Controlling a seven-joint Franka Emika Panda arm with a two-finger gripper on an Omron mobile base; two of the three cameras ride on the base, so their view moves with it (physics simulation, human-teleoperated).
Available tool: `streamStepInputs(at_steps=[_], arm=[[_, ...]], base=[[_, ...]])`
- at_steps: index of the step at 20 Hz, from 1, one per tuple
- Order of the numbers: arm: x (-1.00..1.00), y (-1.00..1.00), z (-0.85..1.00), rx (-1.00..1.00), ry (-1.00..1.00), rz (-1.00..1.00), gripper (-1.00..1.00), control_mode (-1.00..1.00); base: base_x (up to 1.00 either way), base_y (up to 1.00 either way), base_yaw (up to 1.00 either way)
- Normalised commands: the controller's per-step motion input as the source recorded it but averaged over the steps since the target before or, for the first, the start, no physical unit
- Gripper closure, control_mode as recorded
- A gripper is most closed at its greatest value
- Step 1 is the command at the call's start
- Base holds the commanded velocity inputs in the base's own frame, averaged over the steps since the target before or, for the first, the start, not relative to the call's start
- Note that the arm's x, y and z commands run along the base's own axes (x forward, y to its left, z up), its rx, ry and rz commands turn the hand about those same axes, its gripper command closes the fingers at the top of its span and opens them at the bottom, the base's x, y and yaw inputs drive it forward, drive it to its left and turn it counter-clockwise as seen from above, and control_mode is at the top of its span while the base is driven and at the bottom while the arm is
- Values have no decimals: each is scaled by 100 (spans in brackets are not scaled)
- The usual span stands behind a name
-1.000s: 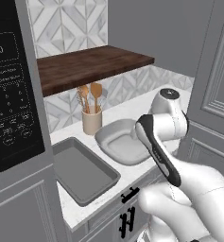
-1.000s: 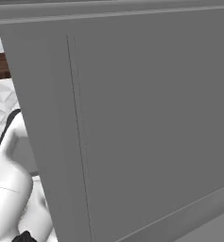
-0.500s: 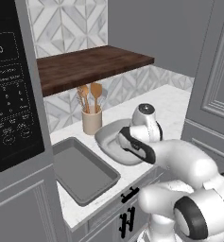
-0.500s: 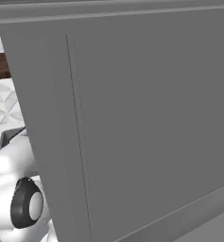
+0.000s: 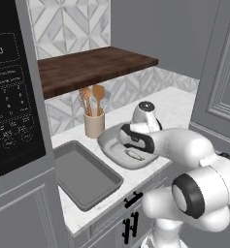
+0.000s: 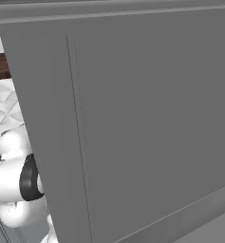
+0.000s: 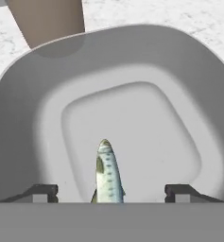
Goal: Place one carrot and one fish in each tupperware on the nearby counter, to pack two identical lunches.
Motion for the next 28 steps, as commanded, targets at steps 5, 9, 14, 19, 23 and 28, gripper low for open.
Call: streamStepInputs(at_steps=[5,9,14,19,23,28], arm=[[-77,-1,42,0,-2,-2,-100,-100],[-100,0,15,0,-6,0,-100,-100],[-40,8,-2,0,-3,5,-100,100],[0,0,0,0,0,0,-100,100],[0,0,0,0,0,0,-100,100],[0,0,0,0,0,0,-100,100]], base=[[0,0,0],[0,0,0],[-60,14,12],[-100,38,6],[-99,24,-60],[-66,7,-87]])
